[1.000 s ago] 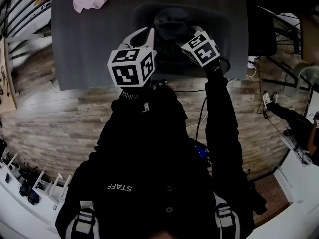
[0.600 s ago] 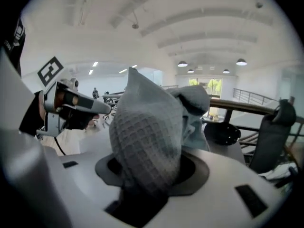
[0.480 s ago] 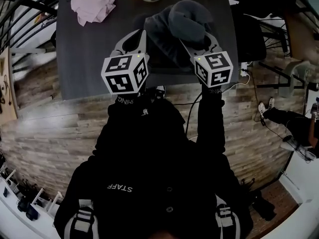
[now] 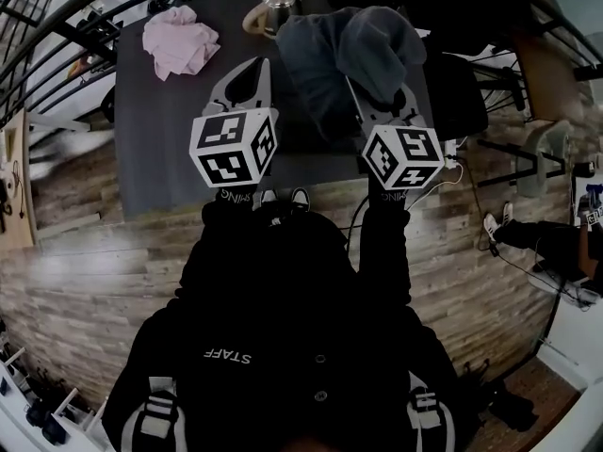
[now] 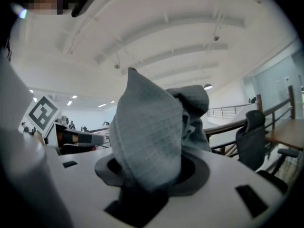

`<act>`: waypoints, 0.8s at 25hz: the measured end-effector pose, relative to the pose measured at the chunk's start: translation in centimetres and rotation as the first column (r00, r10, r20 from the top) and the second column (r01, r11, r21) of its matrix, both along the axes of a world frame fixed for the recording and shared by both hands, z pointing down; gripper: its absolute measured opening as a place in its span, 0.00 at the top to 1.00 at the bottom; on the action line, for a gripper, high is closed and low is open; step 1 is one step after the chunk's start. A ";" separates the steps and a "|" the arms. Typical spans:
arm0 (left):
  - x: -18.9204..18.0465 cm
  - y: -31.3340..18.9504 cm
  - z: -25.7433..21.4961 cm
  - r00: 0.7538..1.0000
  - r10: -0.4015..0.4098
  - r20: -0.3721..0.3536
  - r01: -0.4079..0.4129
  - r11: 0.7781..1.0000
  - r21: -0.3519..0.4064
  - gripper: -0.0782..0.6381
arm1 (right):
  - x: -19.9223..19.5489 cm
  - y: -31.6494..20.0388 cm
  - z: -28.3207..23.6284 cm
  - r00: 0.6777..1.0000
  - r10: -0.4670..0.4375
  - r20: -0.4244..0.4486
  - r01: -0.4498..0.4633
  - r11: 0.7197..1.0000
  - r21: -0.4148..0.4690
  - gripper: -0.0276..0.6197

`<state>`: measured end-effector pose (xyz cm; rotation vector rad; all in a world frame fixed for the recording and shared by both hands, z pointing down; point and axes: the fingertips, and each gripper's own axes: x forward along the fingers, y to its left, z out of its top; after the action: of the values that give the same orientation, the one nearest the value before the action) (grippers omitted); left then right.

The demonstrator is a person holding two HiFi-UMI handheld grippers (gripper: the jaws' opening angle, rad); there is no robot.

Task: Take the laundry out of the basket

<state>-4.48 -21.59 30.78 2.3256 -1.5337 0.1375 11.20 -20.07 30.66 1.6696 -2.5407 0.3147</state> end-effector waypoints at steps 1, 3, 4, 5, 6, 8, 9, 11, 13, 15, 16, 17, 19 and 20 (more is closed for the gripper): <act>0.0 0.0 -1.0 1.000 -0.002 0.003 0.002 1.000 0.023 0.89 | 0.1 0.2 -1.2 1.000 0.014 0.011 -0.014 1.000 0.028 0.63; 0.2 -0.1 -2.6 1.000 -0.005 0.014 0.004 0.998 0.056 0.89 | 0.6 0.6 -3.7 0.998 0.058 0.039 -0.061 0.995 0.081 0.62; 0.3 -0.1 -3.4 1.000 -0.005 0.018 0.004 0.998 0.070 0.89 | 0.9 0.9 -4.8 0.995 0.089 0.055 -0.094 0.990 0.104 0.62; 0.4 -0.1 -4.1 1.000 -0.005 0.021 0.003 0.996 0.084 0.89 | 1.2 1.1 -5.9 0.991 0.119 0.068 -0.127 0.984 0.125 0.62; 0.5 -0.1 -4.8 1.000 -0.004 0.021 0.002 0.995 0.101 0.89 | 1.4 1.4 -7.0 0.987 0.143 0.076 -0.153 0.977 0.147 0.62; 0.5 -0.3 -6.4 1.000 -0.003 0.022 0.000 0.990 0.139 0.89 | 1.6 1.7 -8.9 0.982 0.166 0.085 -0.180 0.966 0.188 0.62; 0.5 -0.4 -7.1 1.000 -0.003 0.024 0.000 0.988 0.157 0.89 | 1.5 1.8 -9.7 0.981 0.169 0.091 -0.185 0.961 0.205 0.62; 0.4 -0.5 -8.1 1.000 -0.006 0.026 0.001 0.983 0.184 0.89 | 1.4 2.0 -10.9 0.979 0.172 0.106 -0.192 0.954 0.231 0.62; 0.3 -0.6 -8.7 1.000 -0.007 0.025 0.002 0.979 0.203 0.89 | 1.4 2.1 -11.6 0.978 0.174 0.115 -0.198 0.948 0.248 0.62; 0.2 -0.8 -9.3 1.000 -0.011 0.028 0.004 0.975 0.222 0.89 | 1.4 1.8 -12.2 0.976 0.180 0.122 -0.207 0.944 0.258 0.62; 0.2 -1.0 -9.7 0.999 -0.013 0.031 0.005 0.973 0.233 0.89 | 1.4 1.7 -12.4 0.975 0.186 0.124 -0.213 0.942 0.260 0.62; 0.2 -1.1 -10.1 0.999 -0.013 0.033 0.005 0.970 0.242 0.89 | 1.4 1.5 -12.6 0.973 0.193 0.124 -0.220 0.940 0.262 0.62; 0.3 -1.4 -10.9 0.999 -0.010 0.034 0.001 0.967 0.256 0.89 | 1.5 1.2 -13.1 0.972 0.200 0.121 -0.226 0.936 0.269 0.62; 0.4 -1.6 -11.2 0.999 -0.008 0.034 -0.001 0.965 0.262 0.89 | 1.5 1.0 -13.3 0.972 0.200 0.123 -0.227 0.935 0.273 0.62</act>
<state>-4.04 -23.18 19.60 2.5332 -1.6607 -0.0287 12.73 -19.04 17.35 2.0893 -2.5745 0.0378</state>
